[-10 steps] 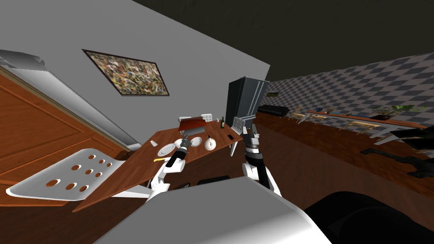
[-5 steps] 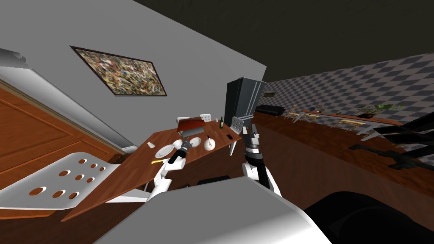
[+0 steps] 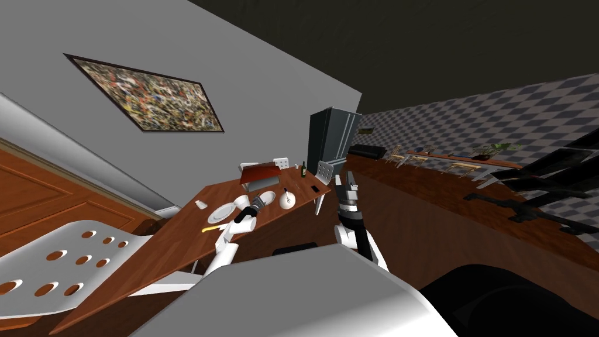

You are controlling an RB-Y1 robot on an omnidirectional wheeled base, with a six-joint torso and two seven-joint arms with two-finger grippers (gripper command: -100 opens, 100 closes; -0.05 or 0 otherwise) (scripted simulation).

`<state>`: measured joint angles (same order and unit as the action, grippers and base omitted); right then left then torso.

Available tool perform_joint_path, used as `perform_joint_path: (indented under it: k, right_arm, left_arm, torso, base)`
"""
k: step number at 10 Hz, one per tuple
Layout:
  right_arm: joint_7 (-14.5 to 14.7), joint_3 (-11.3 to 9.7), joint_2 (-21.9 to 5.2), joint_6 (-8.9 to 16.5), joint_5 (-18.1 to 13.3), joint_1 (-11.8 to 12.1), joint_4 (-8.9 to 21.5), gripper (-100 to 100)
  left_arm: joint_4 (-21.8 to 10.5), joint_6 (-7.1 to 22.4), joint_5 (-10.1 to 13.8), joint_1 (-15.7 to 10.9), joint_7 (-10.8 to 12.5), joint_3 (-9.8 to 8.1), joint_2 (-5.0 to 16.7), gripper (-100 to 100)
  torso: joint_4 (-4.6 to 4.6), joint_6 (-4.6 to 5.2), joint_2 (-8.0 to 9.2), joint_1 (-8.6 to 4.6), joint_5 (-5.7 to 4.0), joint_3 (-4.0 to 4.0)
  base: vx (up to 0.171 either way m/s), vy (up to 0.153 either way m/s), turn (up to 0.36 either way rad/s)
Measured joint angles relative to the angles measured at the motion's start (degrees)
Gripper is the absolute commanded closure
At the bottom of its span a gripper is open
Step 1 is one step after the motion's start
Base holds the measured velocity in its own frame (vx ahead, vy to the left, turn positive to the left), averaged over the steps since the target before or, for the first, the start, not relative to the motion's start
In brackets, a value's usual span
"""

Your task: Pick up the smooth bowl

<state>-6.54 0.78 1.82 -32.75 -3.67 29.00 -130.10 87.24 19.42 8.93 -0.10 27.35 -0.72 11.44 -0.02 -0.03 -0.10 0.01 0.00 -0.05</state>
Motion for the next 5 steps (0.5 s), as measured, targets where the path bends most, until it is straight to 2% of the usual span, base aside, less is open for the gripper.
perform_joint_path:
  k: [2,3,5]
  right_arm:
    - [0.00,0.00,0.00,0.00,0.00,0.00,0.00,0]
    - [0.00,0.00,0.00,0.00,0.00,0.00,0.00,0]
    - [0.00,0.00,0.00,0.00,0.00,0.00,0.00,0]
  left_arm:
    - [-1.83,2.00,1.03,-0.79,0.74,-0.53,0.36,-100]
    - [-4.05,2.35,1.80,-1.62,1.08,-0.80,0.66,-100]
    - [-5.75,4.98,2.41,-2.53,1.85,-1.64,0.39,-100]
  torso:
    - [0.00,0.01,0.00,0.00,0.00,0.00]
    - [0.00,0.02,-0.01,-0.01,0.00,0.00]
    - [-0.01,0.00,-0.03,-0.02,0.00,-0.02]
  base:
    - [0.019,0.002,-0.064]
    - [0.033,-0.001,-0.138]
    - [0.031,0.001,-0.050]
